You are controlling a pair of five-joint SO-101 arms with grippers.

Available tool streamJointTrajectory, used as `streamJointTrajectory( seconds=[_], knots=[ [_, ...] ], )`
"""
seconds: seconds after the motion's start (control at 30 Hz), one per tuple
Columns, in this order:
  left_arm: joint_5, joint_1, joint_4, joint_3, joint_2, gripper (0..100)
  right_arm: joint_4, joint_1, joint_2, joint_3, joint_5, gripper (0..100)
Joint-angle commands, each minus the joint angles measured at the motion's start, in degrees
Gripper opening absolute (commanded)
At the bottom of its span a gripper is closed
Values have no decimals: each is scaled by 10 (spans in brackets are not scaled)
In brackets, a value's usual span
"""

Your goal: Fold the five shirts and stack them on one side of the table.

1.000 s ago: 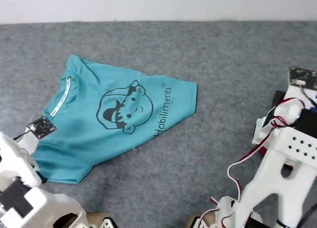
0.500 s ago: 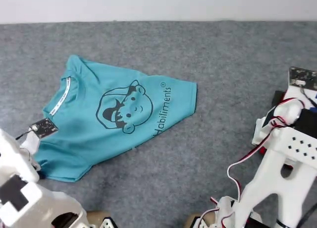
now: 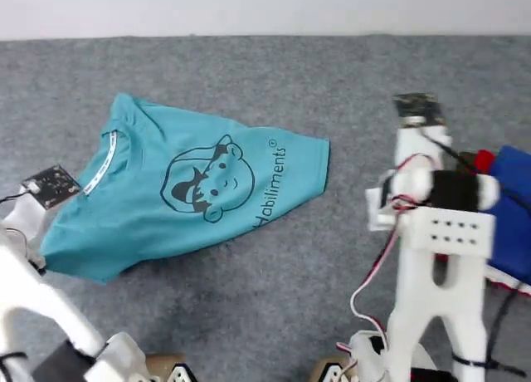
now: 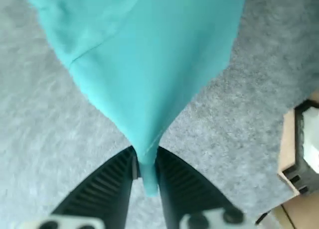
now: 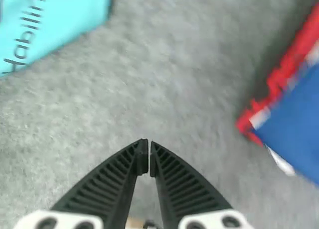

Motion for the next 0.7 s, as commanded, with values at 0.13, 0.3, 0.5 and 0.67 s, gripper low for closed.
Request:
streamJointTrajectory(
  seconds=[0.13,0.3,0.5,0.67],
  knots=[
    [136,-34,-34,-18,-44,13,-106,-93,109,38,-3,9],
    [199,-89,-78,-15,-25,13,-152,-146,175,38,-4,9],
    [212,-136,-77,-15,40,13,-240,-242,252,32,-2,9],
    [213,-146,-77,-15,53,13,-270,-285,370,-10,-4,9]
  ],
)
